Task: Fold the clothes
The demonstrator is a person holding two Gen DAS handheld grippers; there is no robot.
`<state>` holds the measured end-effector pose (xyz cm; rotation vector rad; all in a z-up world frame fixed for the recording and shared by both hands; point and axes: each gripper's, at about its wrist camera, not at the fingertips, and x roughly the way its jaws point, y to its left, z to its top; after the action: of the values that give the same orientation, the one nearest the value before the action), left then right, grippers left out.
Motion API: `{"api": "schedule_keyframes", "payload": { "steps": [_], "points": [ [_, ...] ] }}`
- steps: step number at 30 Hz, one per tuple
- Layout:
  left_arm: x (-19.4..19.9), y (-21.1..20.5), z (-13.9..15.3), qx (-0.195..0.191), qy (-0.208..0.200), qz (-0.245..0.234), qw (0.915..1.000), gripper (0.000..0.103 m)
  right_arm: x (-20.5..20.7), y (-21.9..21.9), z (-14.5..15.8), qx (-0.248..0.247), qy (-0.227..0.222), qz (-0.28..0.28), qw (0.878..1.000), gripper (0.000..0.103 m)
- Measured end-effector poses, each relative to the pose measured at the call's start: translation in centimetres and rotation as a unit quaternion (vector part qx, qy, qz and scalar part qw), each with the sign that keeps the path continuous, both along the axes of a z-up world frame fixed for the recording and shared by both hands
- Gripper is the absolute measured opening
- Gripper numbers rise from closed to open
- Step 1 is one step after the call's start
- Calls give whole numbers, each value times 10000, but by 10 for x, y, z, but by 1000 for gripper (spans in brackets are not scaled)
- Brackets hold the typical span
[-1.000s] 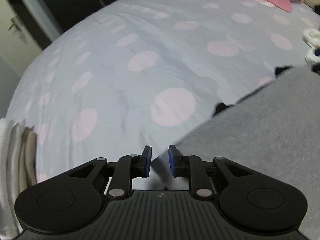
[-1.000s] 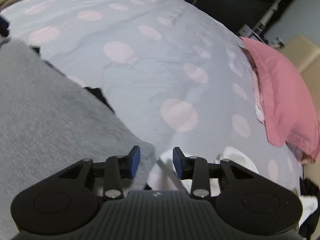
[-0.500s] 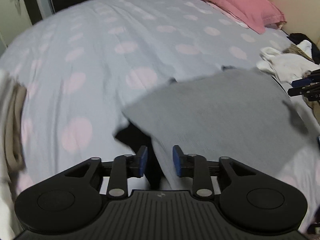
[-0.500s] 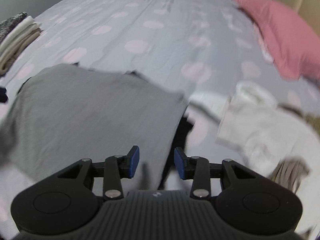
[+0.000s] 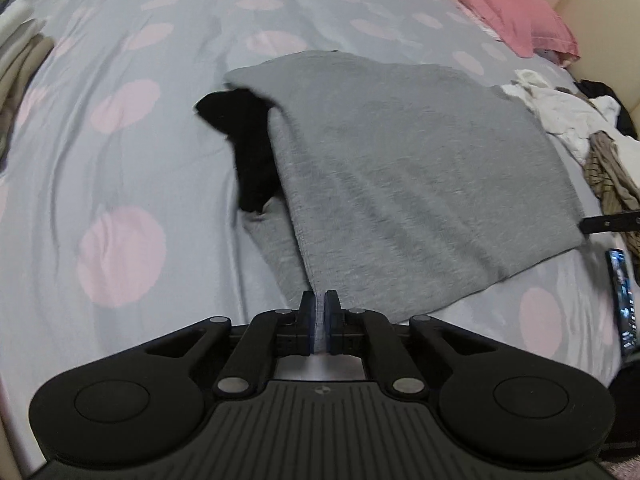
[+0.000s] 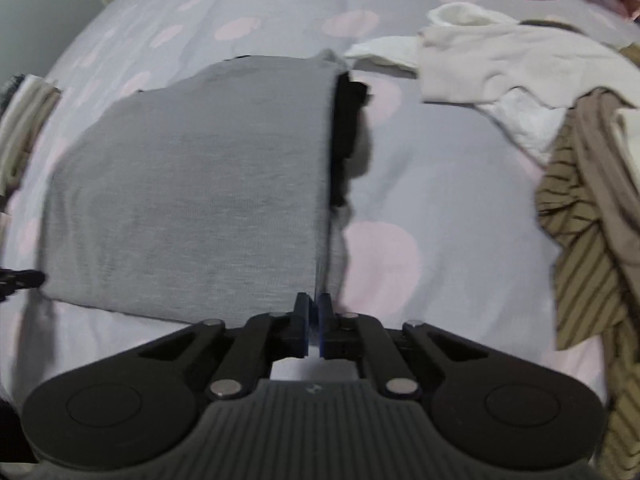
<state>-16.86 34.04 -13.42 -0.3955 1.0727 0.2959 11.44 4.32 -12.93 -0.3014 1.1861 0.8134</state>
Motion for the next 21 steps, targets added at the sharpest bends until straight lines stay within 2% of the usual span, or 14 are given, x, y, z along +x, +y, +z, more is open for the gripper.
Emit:
{"api": "schedule_keyframes", "payload": {
  "steps": [4, 6, 7, 8, 9, 10, 11, 12, 15, 18, 21],
  "points": [
    [-7, 2, 1, -57, 31, 150, 9999, 2, 3, -7, 1, 57, 35, -112, 9999, 5],
    [-11, 4, 3, -111, 15, 228, 9997, 3, 3, -11, 5, 138, 48, -185, 9997, 10],
    [-13, 4, 5, -142, -1, 317, 9994, 5, 2, -15, 9, 217, 42, -213, 9995, 15],
    [-16, 5, 8, -183, -53, 418, 9989, 6, 2, -18, 12, 330, 76, -228, 9992, 26],
    [-19, 5, 10, -258, -125, 502, 9983, 16, 3, -22, 15, 457, 148, -244, 9985, 37],
    [-21, 6, 11, -346, -198, 579, 9975, 31, 3, -25, 17, 564, 209, -266, 9978, 53],
    [-23, 8, 12, -447, -288, 692, 9962, 39, 4, -26, 19, 639, 252, -298, 9972, 58],
    [-24, 9, 11, -528, -347, 784, 9949, 50, 5, -27, 20, 698, 290, -325, 9966, 58],
    [-21, 12, 4, -780, -310, 965, 9918, 50, 11, -31, 17, 721, 426, -439, 9955, 61],
    [-20, 16, -7, -1078, -187, 1136, 9875, 50, 20, -33, 4, 678, 759, -636, 9928, 60],
    [-19, 21, -18, -1358, -196, 1223, 9830, 45, 25, -32, -9, 648, 1064, -734, 9895, 58]
  ]
}}
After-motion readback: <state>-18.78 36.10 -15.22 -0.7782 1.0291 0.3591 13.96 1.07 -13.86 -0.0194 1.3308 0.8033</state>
